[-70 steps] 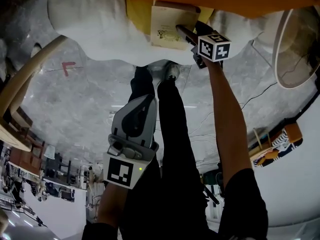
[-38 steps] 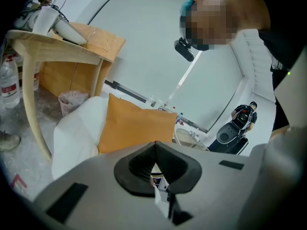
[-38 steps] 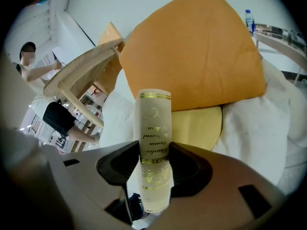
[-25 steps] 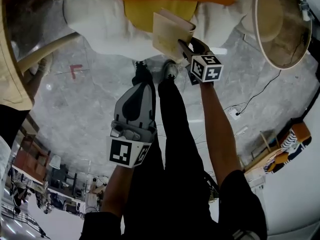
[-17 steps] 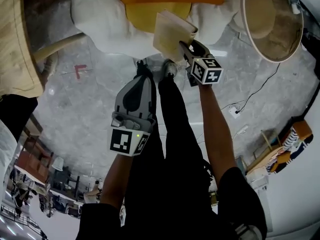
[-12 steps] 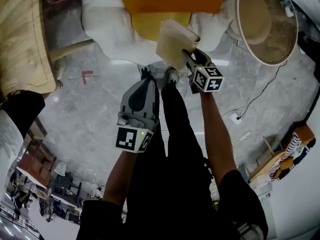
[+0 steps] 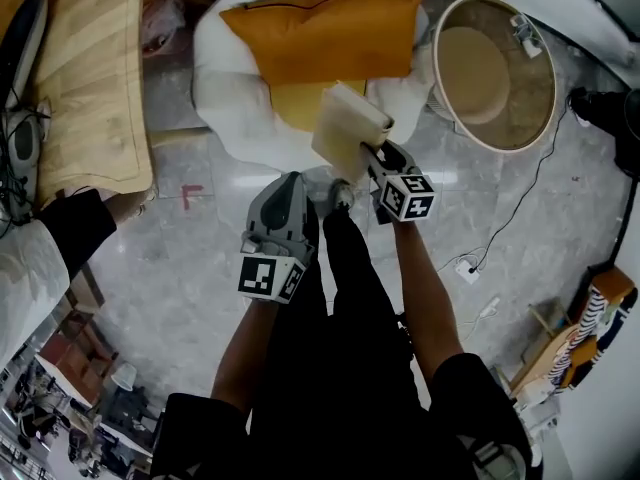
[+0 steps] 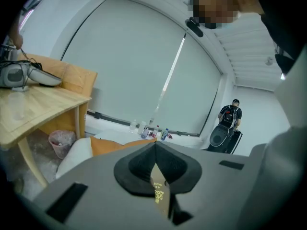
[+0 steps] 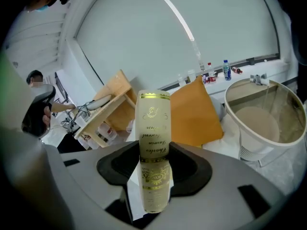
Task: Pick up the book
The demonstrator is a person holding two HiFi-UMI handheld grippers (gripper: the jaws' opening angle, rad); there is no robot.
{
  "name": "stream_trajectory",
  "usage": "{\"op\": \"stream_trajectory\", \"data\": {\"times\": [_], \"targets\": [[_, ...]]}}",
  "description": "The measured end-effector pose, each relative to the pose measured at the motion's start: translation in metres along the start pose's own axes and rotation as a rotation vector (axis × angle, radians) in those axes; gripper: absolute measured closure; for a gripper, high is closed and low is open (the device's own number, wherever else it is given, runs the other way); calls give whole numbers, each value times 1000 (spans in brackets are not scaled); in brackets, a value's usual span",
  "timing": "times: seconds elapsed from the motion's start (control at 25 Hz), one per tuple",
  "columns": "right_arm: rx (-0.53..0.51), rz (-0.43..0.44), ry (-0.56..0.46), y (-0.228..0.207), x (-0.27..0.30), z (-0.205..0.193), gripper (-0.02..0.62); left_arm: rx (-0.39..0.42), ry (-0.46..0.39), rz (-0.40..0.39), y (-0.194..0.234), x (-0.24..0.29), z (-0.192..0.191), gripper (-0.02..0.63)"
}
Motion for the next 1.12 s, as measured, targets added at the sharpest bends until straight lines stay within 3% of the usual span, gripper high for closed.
{"op": "stream_trajectory", "data": {"times": [0.6, 0.88, 1.12], "targets": [[-100, -15, -197, 50, -149, 63, 396, 64, -141, 27, -65, -61, 90, 604], [-155, 22, -313, 80, -215, 92, 397, 78, -180, 92, -91, -101, 109, 604], [-155, 65, -361, 111, -251, 88, 397, 100, -225, 71, -101, -131, 110, 604]]}}
Point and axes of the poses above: the fingertips, and each gripper's own axes: x forward along the fingers, y to its left, z out of its top, the point moved 6 cm from there along -x, backward along the fingers, and after that the axes turned 14 degrees about y, right-handed, at the moved point
